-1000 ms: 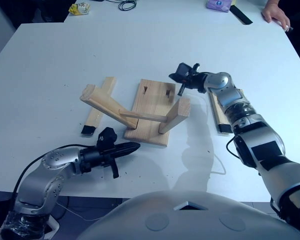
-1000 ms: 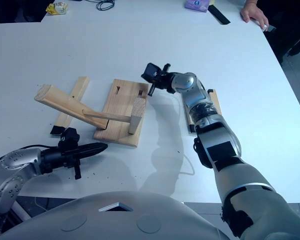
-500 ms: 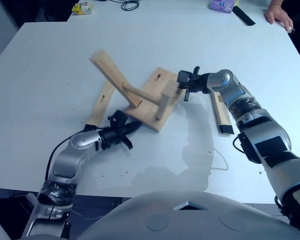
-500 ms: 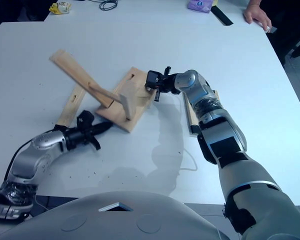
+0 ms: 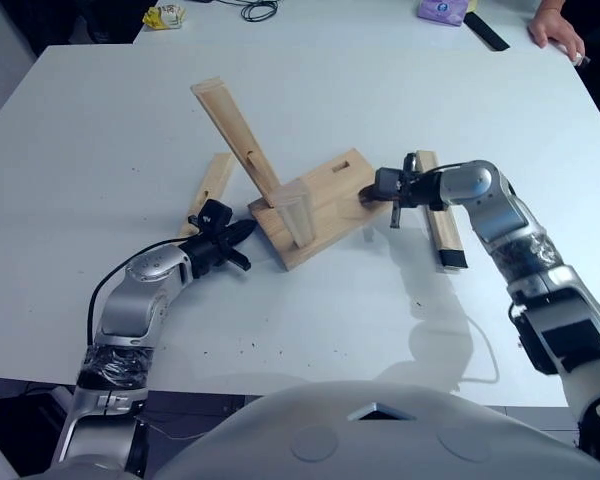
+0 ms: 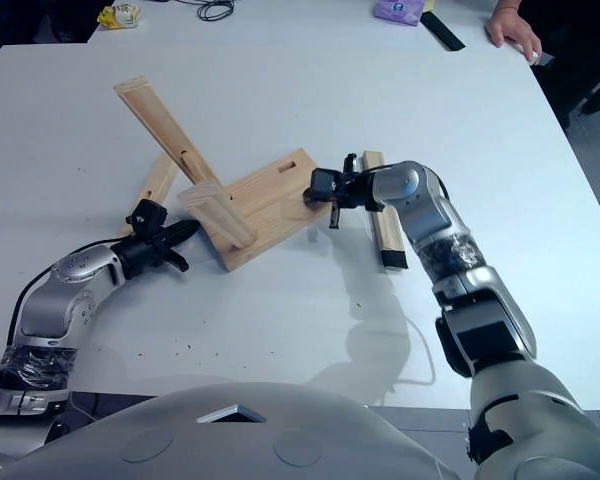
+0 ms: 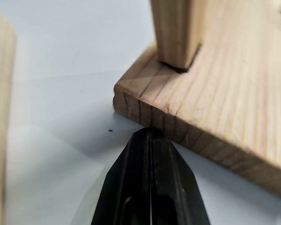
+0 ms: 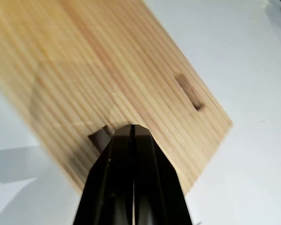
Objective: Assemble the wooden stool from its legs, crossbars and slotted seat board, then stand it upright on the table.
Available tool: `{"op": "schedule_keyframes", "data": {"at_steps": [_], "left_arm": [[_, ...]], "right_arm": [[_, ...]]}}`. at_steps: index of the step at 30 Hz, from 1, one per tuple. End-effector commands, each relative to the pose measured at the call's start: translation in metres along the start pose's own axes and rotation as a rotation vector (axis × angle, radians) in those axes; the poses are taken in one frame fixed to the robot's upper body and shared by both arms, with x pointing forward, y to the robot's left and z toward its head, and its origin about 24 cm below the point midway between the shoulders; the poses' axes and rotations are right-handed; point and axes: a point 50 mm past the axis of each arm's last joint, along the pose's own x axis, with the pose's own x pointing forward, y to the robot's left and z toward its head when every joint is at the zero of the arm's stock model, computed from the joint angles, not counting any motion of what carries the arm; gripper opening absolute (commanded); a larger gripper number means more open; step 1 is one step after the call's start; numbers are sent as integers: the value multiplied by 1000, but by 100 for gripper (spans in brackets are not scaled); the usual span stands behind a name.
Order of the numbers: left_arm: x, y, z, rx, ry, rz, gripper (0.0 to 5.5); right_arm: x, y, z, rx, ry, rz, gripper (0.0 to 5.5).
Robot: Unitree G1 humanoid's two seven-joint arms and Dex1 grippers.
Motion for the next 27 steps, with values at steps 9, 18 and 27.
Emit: {"op": "schedule_keyframes", "data": {"at_steps": [9, 18, 27], "left_arm": [[21, -13, 8, -59, -87, -37, 0], [30, 20, 30, -49, -146, 50, 0], [-22, 2, 18, -99, -141, 57, 0]], "right_arm": [[-12, 33, 15, 185, -8, 27, 2], [-10, 35, 25, 342, -79, -100, 2], [-61, -10, -29, 338, 145, -499, 2]]}}
